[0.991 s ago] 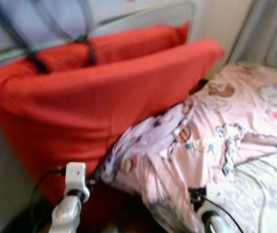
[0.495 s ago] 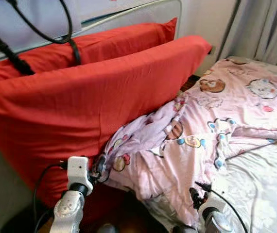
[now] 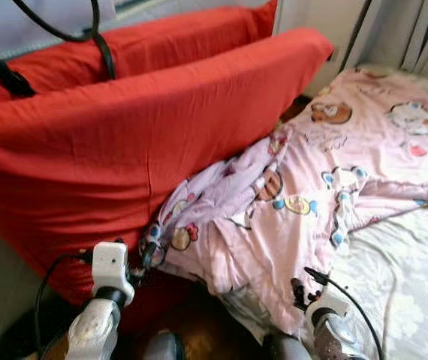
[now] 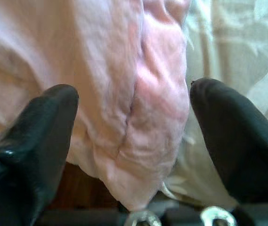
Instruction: Clean up the room
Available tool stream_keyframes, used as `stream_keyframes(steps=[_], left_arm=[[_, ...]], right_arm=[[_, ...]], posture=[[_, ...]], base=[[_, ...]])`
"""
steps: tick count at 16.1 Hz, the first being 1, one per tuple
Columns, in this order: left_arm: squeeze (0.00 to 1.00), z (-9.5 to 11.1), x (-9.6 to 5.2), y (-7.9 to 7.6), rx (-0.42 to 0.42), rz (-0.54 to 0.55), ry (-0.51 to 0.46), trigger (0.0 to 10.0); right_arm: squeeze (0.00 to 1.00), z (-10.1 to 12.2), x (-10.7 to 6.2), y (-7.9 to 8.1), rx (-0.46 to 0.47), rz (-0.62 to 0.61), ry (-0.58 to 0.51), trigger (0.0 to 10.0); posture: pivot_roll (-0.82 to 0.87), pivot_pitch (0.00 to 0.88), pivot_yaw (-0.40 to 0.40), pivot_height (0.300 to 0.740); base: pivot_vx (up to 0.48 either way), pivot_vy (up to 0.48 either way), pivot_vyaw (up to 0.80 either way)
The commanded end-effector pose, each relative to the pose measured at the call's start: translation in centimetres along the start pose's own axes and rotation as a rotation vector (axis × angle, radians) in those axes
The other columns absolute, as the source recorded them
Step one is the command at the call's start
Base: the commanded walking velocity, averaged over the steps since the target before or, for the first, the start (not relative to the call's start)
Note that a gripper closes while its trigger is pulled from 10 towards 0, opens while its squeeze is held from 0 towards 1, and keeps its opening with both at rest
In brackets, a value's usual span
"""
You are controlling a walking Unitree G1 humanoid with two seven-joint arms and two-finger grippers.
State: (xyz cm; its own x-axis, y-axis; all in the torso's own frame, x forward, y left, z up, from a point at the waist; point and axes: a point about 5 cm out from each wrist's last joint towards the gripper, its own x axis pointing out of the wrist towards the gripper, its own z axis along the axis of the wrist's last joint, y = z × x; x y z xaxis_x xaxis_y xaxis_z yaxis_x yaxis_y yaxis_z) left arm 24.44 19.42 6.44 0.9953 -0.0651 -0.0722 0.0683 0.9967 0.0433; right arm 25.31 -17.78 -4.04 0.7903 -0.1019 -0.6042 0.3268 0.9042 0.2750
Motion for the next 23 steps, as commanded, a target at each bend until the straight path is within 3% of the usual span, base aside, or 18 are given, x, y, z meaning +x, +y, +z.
stream_keyframes(steps=[1, 8, 16, 17, 18, 23], left_arm=[[0.0, 0.0, -0.5, 0.1, -0.002, 0.003, 0.018, 10.0], [0.0, 1.0, -3.1, -0.2, 0.003, -0.009, 0.053, 10.0], [0.0, 2.6, -4.7, -0.4, 0.019, -0.014, 0.063, 10.0], [0.0, 2.7, -4.7, -0.4, 0.02, -0.014, 0.066, 10.0], [0.0, 2.7, -4.8, -0.3, 0.022, -0.014, 0.07, 10.0], [0.0, 2.6, -4.9, -0.6, 0.015, -0.019, 0.086, 10.0]], right_arm=[[0.0, -0.5, -0.1, -0.1, -0.015, -0.015, 0.035, 10.0], [0.0, 0.1, 0.1, 0.1, -0.023, -0.012, 0.029, 10.0], [0.0, 1.5, 0.6, 1.2, -0.018, 0.034, 0.013, 10.0], [0.0, 1.6, 0.7, 1.2, -0.013, 0.032, 0.01, 6.9], [0.0, 1.6, 0.7, 1.2, -0.006, 0.034, 0.005, 0.0], [0.0, 1.0, 0.5, 1.4, -0.01, 0.043, 0.016, 0.0]], posture=[[0.12, 0.213, 0.0, 0.643], [0.17, 0.299, -0.009, 0.643], [0.22, 0.35, 0.01, 0.643], [0.22, 0.351, 0.011, 0.643], [0.22, 0.349, 0.011, 0.643], [0.22, 0.34, 0.013, 0.643]], base=[[0.0, 0.0, 0.0], [0.0, 0.0, 0.0], [0.0, 0.0, 0.0], [0.0, 0.0, 0.0], [0.0, 0.0, 0.0], [0.0, 0.0, 0.0]])
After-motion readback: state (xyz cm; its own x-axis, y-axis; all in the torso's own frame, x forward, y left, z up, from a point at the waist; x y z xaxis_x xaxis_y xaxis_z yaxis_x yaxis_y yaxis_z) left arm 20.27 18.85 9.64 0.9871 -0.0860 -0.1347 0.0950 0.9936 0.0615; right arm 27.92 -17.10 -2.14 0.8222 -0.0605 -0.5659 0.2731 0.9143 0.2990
